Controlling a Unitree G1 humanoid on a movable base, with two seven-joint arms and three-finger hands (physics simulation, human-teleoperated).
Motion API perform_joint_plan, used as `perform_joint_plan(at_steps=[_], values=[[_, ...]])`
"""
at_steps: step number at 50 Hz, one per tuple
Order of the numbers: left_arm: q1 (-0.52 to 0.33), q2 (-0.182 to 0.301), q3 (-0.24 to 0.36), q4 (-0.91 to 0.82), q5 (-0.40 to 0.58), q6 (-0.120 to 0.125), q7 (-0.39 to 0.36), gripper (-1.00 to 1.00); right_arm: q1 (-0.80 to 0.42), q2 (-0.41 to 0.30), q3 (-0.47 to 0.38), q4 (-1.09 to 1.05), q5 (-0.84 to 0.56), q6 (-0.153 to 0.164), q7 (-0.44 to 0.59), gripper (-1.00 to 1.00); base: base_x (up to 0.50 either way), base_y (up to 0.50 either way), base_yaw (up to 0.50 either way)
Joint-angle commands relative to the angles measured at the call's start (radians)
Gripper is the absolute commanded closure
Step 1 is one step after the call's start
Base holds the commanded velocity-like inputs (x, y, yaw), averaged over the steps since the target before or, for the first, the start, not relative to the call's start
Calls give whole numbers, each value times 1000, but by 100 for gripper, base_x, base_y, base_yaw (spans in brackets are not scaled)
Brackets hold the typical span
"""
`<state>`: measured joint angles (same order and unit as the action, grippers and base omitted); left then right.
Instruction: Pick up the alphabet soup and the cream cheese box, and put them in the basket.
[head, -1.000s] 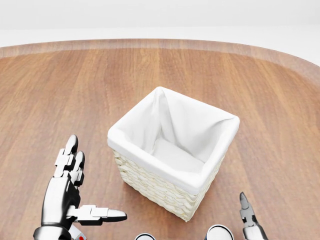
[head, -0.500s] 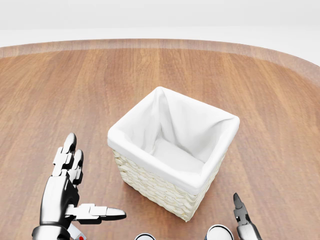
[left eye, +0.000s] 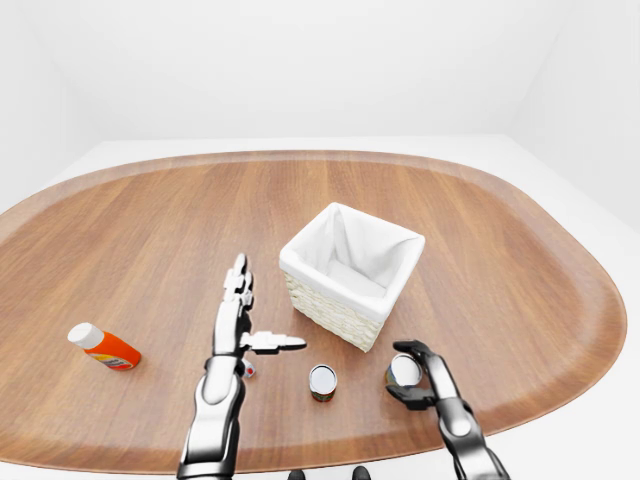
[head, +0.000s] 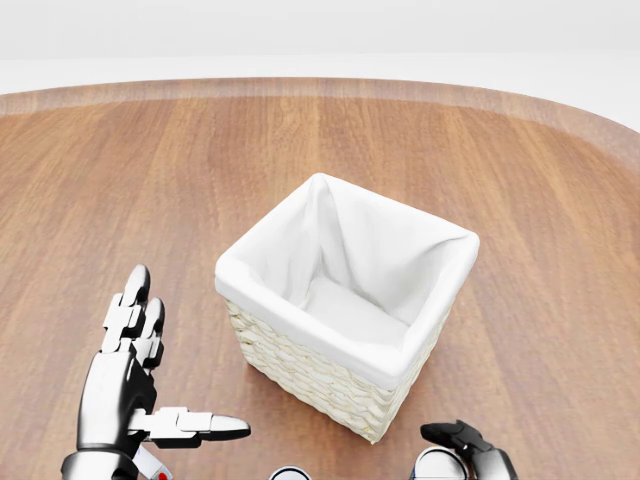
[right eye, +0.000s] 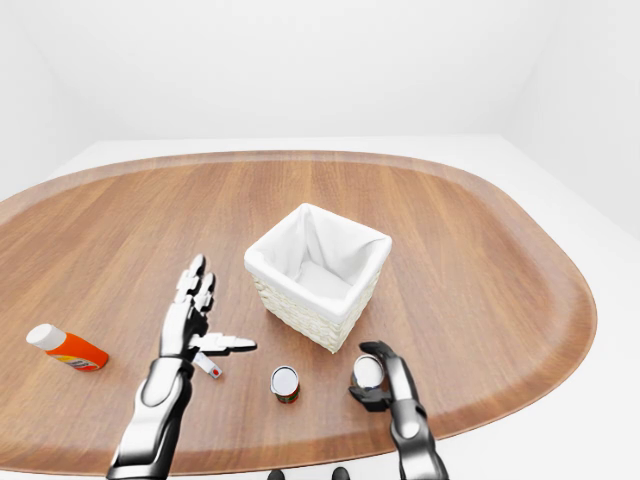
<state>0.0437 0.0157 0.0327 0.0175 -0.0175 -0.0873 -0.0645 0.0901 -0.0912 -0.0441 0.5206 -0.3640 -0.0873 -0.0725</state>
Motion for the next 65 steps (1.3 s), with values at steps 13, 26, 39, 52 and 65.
perform_joint_plan(at_steps=[13,26,39,52,65], values=[[2,2,0,-1,5,0,-2,-100,10,2,12,36,11,0,5,100,0,0,0],[1,1,0,4,8,0,0,-100,122,9,-16,-227,-1,0,35,100,0,0,0],[6,0,-3,-3,14,0,2,-100,225,65,-122,-712,21,0,188,100,0,0,0],[7,0,-2,-8,14,0,3,-100,237,104,-181,-899,27,0,254,100,0,0,0],[8,-1,-2,-16,16,0,7,-100,234,137,-243,-1150,33,132,337,100,0,0,0]])
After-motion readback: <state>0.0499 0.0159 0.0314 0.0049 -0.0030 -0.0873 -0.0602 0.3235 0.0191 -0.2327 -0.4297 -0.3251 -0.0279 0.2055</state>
